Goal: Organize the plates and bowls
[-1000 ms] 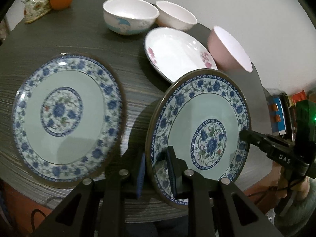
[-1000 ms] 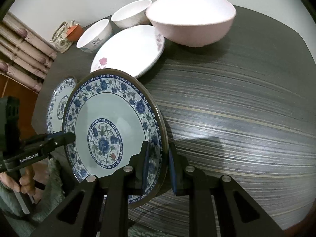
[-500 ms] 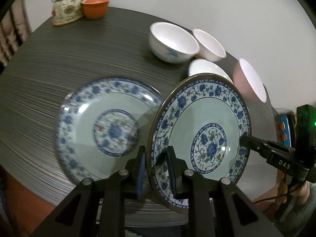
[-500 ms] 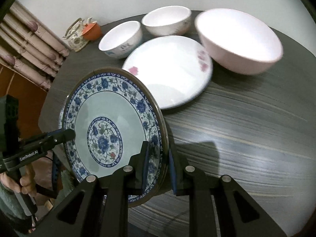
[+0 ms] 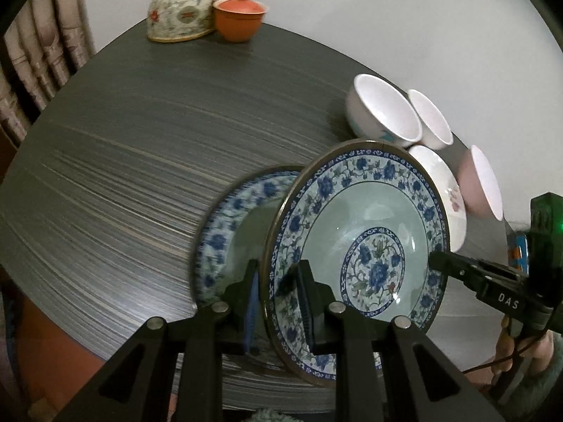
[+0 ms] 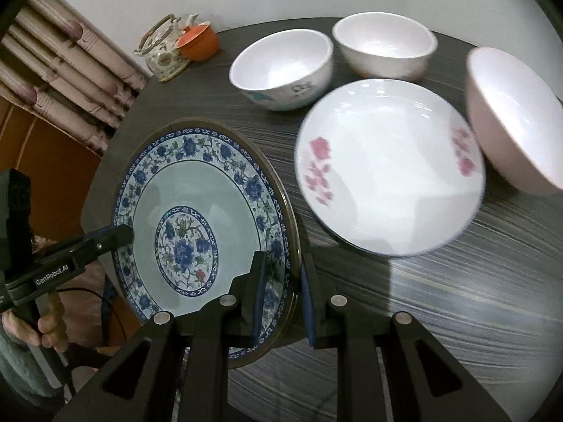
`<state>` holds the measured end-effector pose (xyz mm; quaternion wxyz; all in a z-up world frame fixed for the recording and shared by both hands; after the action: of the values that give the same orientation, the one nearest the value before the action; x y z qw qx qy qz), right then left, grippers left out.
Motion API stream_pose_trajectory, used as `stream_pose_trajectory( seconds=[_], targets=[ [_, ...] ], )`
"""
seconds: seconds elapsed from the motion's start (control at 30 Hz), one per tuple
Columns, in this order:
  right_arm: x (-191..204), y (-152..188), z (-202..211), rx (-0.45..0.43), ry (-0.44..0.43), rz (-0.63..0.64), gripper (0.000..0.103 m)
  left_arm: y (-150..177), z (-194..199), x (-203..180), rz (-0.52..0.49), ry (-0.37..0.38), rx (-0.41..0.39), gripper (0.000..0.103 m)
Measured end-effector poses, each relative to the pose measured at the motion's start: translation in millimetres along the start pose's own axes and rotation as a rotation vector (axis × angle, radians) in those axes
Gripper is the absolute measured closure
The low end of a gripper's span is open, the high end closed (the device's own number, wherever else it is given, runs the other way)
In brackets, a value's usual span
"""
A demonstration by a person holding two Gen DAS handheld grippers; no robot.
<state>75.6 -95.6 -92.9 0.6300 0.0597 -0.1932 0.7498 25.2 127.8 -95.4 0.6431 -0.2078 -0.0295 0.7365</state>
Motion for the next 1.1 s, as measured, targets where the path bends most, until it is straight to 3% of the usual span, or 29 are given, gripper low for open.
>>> stream_pose_trajectory(
  seconds=[0.17,0.67,1.1],
  targets=[
    [16,-6,-17,0.023,-0.009,0.007,0.085,-6,-6,18,0.025,-0.016,0.005,0.082],
    [32,-7,-46,0.078,-0.013,-0.011,0.085,-13,-31,24,0.060,-0.060,0.021,0.081],
    [40,-9,-53,0.064,0.036,0.019,0.083,-12,-34,30,0.066,-0.064,0.008,0.081]
  ],
)
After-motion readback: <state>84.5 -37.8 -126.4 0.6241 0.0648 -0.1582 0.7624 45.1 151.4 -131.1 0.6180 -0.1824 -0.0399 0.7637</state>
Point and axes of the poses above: each gripper's, at about its wrist camera, not at the fingertips, and z roughly against the way its jaws point, x to its left, y to its underside, the point moved 8 cm from there along -z, roughly the way its jaws point, and after that the axes turned 1 degree about -z, right-handed, at the moved point
